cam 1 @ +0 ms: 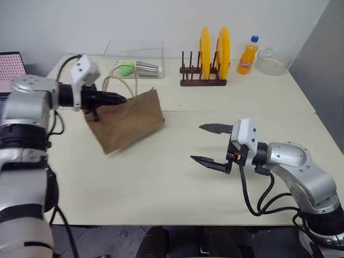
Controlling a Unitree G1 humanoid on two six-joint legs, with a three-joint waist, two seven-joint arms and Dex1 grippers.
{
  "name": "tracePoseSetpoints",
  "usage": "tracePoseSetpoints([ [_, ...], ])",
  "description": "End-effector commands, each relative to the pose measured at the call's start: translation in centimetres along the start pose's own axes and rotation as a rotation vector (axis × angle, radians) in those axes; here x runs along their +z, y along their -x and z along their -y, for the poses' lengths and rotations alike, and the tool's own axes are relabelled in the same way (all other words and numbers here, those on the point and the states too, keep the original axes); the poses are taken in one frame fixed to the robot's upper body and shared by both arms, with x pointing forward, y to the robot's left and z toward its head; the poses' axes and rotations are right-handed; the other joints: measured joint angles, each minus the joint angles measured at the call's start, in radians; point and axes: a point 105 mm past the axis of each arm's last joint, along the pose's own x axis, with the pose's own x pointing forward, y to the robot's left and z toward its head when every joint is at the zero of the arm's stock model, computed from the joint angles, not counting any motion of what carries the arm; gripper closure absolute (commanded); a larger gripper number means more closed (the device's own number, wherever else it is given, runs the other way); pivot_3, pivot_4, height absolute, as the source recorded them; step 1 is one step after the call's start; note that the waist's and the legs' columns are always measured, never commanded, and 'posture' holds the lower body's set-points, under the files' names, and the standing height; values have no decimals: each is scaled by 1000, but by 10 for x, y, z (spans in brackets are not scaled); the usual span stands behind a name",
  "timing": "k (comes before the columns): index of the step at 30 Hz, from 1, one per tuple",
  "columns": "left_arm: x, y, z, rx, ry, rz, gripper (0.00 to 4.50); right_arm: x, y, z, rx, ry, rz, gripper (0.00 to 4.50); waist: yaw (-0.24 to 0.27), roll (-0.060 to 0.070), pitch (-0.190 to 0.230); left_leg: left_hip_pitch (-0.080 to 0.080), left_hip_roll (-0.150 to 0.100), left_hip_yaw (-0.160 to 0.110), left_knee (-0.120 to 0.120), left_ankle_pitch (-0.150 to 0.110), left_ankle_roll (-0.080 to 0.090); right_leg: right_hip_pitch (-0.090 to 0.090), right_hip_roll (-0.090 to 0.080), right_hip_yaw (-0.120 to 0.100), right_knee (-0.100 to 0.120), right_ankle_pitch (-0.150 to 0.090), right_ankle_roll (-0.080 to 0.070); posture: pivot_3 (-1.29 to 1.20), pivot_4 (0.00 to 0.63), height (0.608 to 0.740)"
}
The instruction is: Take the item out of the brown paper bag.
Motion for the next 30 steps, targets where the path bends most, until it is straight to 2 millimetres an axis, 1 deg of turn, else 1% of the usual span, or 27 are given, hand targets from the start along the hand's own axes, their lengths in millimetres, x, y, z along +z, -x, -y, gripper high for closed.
tracePoseSetpoints([
  [1,34,-15,-4,-28,-117,64,4468,8,12,2,-85,11,2,0,0,0,0,-1,0,0,2,0,0,0,0,-1,0,0,0,0,150,740],
  [3,42,-27,-3,-58,-144,71,4468,8,16,1,-113,3,-5,0,-2,0,0,-6,1,-1,7,0,0,-2,0,-2,1,0,0,0,150,740],
  [8,63,-66,5,-106,-190,111,4468,-1,32,5,-269,-45,-64,0,-1,0,0,-6,0,0,8,-1,1,-2,0,-2,1,1,2,0,150,740],
  [12,67,-88,13,-130,-200,125,4468,-6,38,5,-333,-73,-98,0,-6,0,0,-5,0,0,8,-1,1,-2,0,-1,2,0,3,0,150,740],
  [14,69,-102,21,-158,-215,132,4468,-8,42,5,-370,-84,-115,0,-6,0,0,-5,0,0,8,-1,1,-2,1,-1,2,-1,4,0,150,740],
  [16,69,-112,25,-164,-229,127,4468,-10,46,7,-408,-95,-124,0,-5,-1,0,-5,0,0,8,0,1,-2,1,-2,4,-1,5,0,150,740],
  [20,66,-123,26,-133,-263,95,4468,-12,49,9,-463,-118,-131,0,-5,-1,1,-4,0,1,10,-1,2,-2,0,0,9,-2,6,0,150,740],
  [22,67,-126,26,-122,-259,103,4468,-15,50,8,-481,-139,-145,0,-5,-1,1,-3,0,0,10,0,1,-2,1,0,10,-2,7,0,150,740],
  [25,68,-130,28,-119,-285,92,4468,-18,49,0,-454,-187,-158,0,-4,-1,1,-3,0,1,10,0,1,-2,1,0,11,-2,7,0,150,740],
  [30,71,-132,26,-94,-327,81,4468,-14,48,-10,-420,-196,-149,0,-4,-1,1,-3,-1,0,10,0,1,-2,0,0,11,-2,7,0,150,740],
])
